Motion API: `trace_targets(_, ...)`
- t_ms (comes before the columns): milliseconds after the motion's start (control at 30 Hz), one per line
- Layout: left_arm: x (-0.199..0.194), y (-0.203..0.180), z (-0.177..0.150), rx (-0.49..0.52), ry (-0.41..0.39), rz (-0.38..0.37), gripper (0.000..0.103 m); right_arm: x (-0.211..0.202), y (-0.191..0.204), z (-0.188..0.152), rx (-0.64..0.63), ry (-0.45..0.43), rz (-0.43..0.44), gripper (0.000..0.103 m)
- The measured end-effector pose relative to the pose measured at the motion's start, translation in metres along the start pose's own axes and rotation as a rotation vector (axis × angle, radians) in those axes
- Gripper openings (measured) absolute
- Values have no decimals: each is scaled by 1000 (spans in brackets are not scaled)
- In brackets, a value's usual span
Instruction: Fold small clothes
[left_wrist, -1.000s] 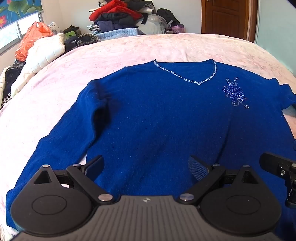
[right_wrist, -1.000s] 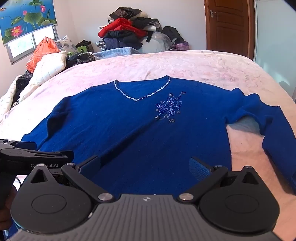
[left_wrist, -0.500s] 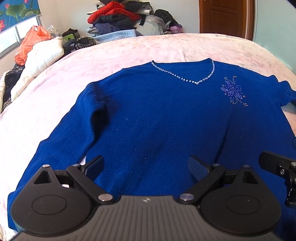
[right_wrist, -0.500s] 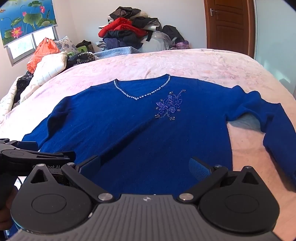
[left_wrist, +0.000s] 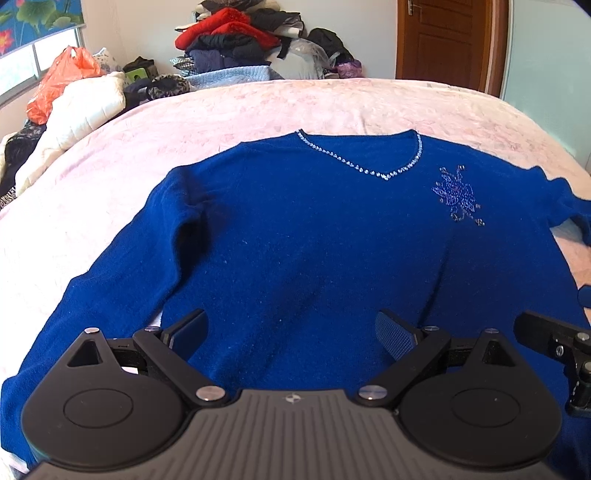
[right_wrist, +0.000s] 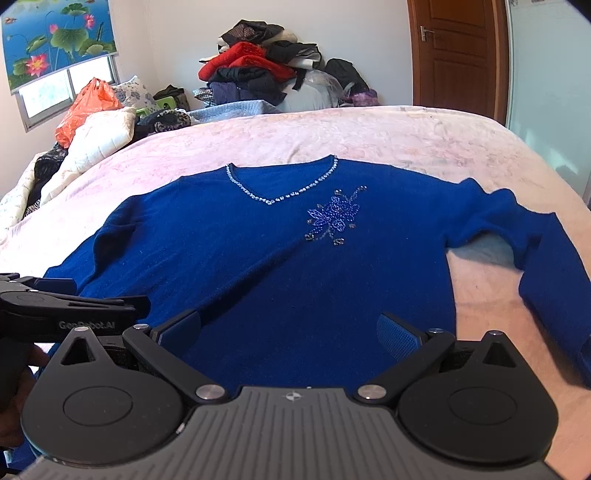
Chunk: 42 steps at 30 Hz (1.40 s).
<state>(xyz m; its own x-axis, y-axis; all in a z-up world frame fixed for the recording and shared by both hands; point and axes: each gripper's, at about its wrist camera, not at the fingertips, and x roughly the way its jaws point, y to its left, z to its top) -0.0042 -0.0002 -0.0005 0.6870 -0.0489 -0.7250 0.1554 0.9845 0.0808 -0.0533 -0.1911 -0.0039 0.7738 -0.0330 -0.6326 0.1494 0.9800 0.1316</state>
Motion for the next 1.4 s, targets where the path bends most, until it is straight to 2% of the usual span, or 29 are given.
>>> trace_targets(167, -2, -4, -1, 13, -25, 37, 98, 1, -2, -2, 9, 6, 10, 103)
trace_targets(667, 4, -1, -1, -10, 13, 15, 98, -1, 1, -4, -18, -20, 40, 103)
trace_targets(900, 4, -1, -2, -10, 19, 5, 98, -1, -3, -2, 7, -11, 32, 103)
trace_targets(1400, 8, -3, -1, -6, 36, 11, 98, -6, -1, -4, -44, -37, 4, 103)
